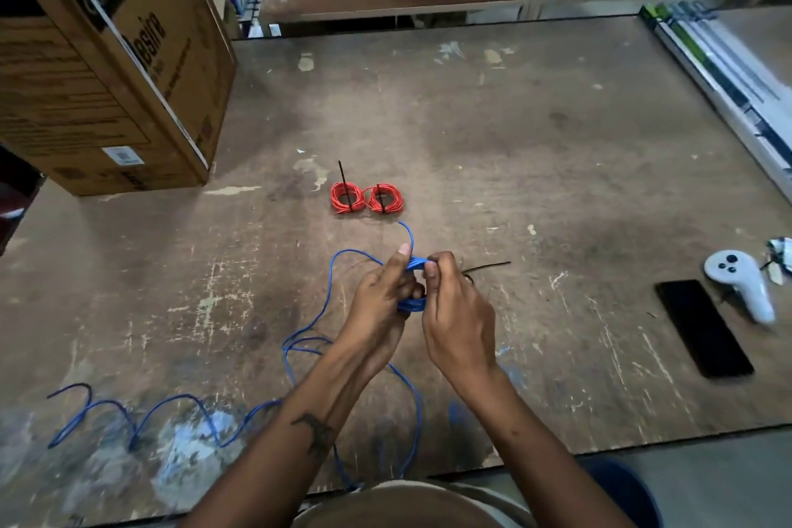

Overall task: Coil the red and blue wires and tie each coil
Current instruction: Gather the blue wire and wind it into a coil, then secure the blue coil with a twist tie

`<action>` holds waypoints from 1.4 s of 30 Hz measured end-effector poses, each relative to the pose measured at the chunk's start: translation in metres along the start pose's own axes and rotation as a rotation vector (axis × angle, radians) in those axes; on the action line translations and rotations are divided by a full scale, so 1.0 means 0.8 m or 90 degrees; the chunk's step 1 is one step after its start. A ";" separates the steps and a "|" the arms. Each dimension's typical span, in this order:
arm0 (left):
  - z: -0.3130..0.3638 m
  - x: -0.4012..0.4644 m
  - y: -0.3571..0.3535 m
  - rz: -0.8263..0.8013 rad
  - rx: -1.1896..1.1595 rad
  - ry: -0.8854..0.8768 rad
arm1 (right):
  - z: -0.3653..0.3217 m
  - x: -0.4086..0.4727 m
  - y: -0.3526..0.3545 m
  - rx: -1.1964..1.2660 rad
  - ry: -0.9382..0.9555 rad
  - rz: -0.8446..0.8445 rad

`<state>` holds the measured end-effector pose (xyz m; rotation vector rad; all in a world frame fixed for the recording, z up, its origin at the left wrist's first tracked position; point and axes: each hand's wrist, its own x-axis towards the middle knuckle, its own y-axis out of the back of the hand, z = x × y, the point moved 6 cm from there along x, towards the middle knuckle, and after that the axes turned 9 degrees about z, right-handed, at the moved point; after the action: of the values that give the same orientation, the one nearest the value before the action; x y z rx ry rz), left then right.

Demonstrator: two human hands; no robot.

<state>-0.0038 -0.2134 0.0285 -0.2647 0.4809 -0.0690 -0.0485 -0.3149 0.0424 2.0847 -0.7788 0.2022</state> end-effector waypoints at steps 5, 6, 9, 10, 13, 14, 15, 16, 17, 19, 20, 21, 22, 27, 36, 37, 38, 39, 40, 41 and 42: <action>-0.009 0.019 0.003 -0.107 0.152 0.154 | 0.018 0.011 0.002 -0.135 0.091 0.053; -0.007 0.021 0.003 -0.137 0.152 0.189 | 0.018 0.011 0.001 -0.147 0.120 0.065; -0.004 0.028 0.002 -0.165 0.144 0.236 | 0.021 0.016 -0.004 -0.161 0.162 0.069; -0.006 0.031 -0.001 -0.157 0.149 0.228 | 0.023 0.019 -0.006 -0.169 0.161 0.066; -0.020 0.045 -0.008 -0.089 0.147 0.152 | 0.030 0.027 -0.011 -0.213 0.133 0.041; -0.027 0.050 -0.012 -0.070 0.131 0.135 | 0.036 0.028 -0.014 -0.224 0.106 0.025; -0.033 0.055 -0.014 -0.060 0.123 0.118 | 0.044 0.028 -0.016 -0.224 0.070 0.008; -0.038 0.061 -0.017 -0.050 0.123 0.101 | 0.053 0.027 -0.018 -0.208 0.022 -0.013; -0.043 0.068 -0.016 -0.037 0.139 0.084 | 0.064 0.027 -0.021 -0.175 -0.037 -0.037; -0.050 0.082 -0.012 -0.016 0.187 0.060 | 0.090 0.024 -0.031 -0.081 -0.140 -0.085; -0.052 0.088 -0.010 -0.014 0.208 0.053 | 0.102 0.026 -0.033 -0.062 -0.164 -0.094; -0.053 0.092 -0.010 -0.017 0.227 0.047 | 0.113 0.029 -0.034 -0.072 -0.166 -0.097; -0.055 0.096 -0.009 -0.021 0.238 0.042 | 0.125 0.034 -0.037 -0.105 -0.154 -0.095; -0.068 0.114 -0.008 -0.004 0.279 0.033 | 0.175 0.067 -0.063 -0.273 -0.041 -0.174; -0.077 0.126 -0.003 0.058 0.286 0.015 | 0.199 0.083 -0.096 -0.383 0.060 -0.233; -0.077 0.125 -0.003 0.060 0.280 0.016 | 0.198 0.083 -0.097 -0.383 0.067 -0.226; -0.077 0.125 -0.003 0.060 0.275 0.016 | 0.198 0.083 -0.097 -0.381 0.072 -0.216; -0.077 0.125 -0.004 0.058 0.273 0.013 | 0.199 0.083 -0.097 -0.380 0.073 -0.207; -0.077 0.124 -0.005 0.056 0.272 0.009 | 0.199 0.083 -0.097 -0.382 0.074 -0.201; -0.077 0.122 -0.005 0.056 0.272 0.003 | 0.200 0.083 -0.097 -0.384 0.074 -0.194; -0.077 0.121 -0.006 0.056 0.270 -0.007 | 0.200 0.084 -0.098 -0.381 0.074 -0.185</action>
<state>0.0532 -0.2447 -0.0659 0.1713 0.4554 -0.0822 0.0288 -0.4386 -0.0801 1.5721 -0.3914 -0.0662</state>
